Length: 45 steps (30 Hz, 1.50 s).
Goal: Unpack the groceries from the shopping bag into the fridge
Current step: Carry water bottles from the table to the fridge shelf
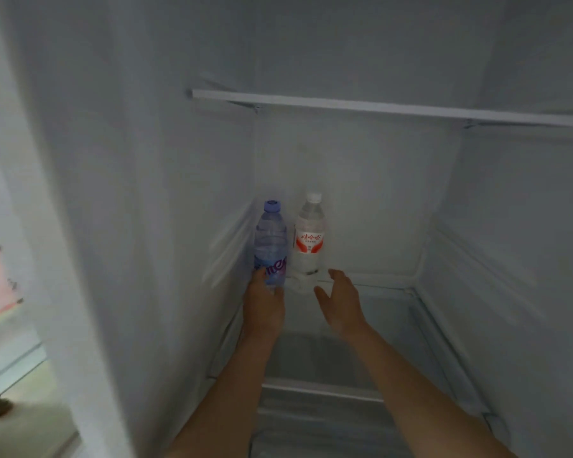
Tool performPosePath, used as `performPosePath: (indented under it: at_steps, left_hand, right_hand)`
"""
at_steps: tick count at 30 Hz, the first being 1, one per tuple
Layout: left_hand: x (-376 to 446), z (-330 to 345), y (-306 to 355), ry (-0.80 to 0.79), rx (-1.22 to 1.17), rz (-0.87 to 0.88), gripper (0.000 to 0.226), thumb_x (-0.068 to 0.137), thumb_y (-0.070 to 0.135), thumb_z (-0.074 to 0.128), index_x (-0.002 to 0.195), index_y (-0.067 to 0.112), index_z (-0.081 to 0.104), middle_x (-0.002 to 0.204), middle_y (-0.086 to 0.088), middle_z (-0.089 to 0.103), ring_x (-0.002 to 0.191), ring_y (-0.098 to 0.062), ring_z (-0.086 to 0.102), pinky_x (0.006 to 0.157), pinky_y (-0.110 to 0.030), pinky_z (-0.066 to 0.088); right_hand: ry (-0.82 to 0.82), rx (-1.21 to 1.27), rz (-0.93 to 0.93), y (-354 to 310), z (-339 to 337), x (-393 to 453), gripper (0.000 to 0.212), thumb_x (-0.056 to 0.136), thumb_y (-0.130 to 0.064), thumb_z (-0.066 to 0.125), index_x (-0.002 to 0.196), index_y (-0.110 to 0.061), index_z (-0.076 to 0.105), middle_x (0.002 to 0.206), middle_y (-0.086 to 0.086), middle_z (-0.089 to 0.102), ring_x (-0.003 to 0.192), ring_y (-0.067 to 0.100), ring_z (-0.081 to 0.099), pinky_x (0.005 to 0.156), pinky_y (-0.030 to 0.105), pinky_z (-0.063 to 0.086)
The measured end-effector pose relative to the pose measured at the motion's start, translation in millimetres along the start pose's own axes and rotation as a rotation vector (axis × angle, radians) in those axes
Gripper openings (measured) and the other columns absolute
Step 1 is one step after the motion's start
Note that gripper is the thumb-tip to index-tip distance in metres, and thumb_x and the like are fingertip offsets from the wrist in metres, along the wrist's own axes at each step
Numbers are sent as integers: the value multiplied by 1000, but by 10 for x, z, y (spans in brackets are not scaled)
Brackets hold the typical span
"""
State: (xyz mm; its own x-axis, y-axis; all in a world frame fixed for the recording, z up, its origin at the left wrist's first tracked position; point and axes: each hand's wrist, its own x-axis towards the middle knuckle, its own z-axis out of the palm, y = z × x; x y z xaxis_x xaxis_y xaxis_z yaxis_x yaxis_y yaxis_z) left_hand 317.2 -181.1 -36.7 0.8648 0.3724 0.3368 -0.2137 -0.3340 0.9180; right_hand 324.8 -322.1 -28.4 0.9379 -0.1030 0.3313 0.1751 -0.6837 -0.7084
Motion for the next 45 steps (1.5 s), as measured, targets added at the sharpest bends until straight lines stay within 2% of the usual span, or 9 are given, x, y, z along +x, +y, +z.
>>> performPosePath:
  at_steps: [4, 11, 14, 19, 24, 31, 36, 39, 45]
  left_hand:
    - [-358, -120, 121, -51, 11, 103, 28, 86, -3, 60, 114, 2, 61, 110, -12, 66, 99, -22, 61, 83, -23, 45]
    - [-1318, -634, 274, -215, -40, 130, 31, 94, 8, 55, 124, 17, 56, 103, 3, 66, 96, -16, 64, 88, -28, 50]
    - [-1824, -977, 224, -280, 9, 180, 29, 95, 17, 55, 123, 23, 58, 98, 6, 67, 95, -18, 65, 86, -32, 51]
    - [-2724, -1493, 61, -445, 33, 299, 27, 93, 11, 55, 118, 21, 59, 96, 10, 69, 93, -15, 65, 84, -29, 50]
    - [-3716, -1882, -133, -693, 56, 322, 32, 94, 14, 53, 122, 29, 55, 98, 13, 68, 94, -8, 62, 83, -28, 49]
    - [-5185, -2239, -364, -1035, 89, 336, 26, 94, 15, 55, 117, 26, 58, 91, 9, 67, 87, -6, 61, 76, -23, 48]
    - [-6165, -2347, -499, -1275, 195, 314, 24, 95, 21, 54, 116, 30, 57, 91, 12, 64, 88, 0, 59, 81, -26, 52]
    - [-6738, -2342, -502, -1389, 257, 349, 22, 95, 26, 52, 115, 35, 55, 87, 15, 63, 85, 0, 59, 80, -29, 53]
    - [-8007, -2186, -159, -1575, 227, 318, 19, 93, 20, 53, 109, 28, 61, 80, 10, 66, 79, -6, 63, 79, -36, 53]
  right_hand:
    - [77, 68, -34, -122, -204, -437, 44, 91, -14, 60, 131, 0, 48, 130, 18, 53, 118, 30, 54, 103, 40, 42]
    - [223, 82, -24, -317, -437, -1678, 33, 89, -7, 60, 121, -2, 56, 116, 12, 65, 105, 25, 62, 90, 23, 42]
    - [299, 39, -23, -334, -481, -2374, 30, 87, -8, 62, 117, -2, 59, 111, 12, 67, 103, 27, 65, 89, 26, 44]
    - [362, 55, 45, -322, -539, -3637, 34, 90, -18, 57, 121, -5, 56, 111, 7, 67, 104, 19, 63, 93, 36, 49]
    - [342, -6, 187, -294, -640, -4979, 33, 93, -17, 57, 126, -12, 52, 112, -1, 65, 108, 8, 58, 97, 20, 41]
    - [379, -84, 469, -182, -773, -6812, 35, 95, -26, 52, 128, -16, 52, 116, -6, 62, 109, 2, 56, 93, 7, 37]
    - [422, -55, 677, -57, -948, -7913, 34, 93, -24, 54, 126, -18, 52, 116, -6, 63, 108, 6, 58, 95, 24, 45]
    - [442, -60, 796, -4, -1176, -8579, 39, 90, -30, 49, 127, -19, 52, 115, -7, 62, 107, 3, 57, 96, 24, 44]
    - [493, -106, 964, 135, -1754, -9856, 32, 94, -18, 55, 126, -15, 54, 114, -5, 63, 106, 8, 59, 93, 21, 42]
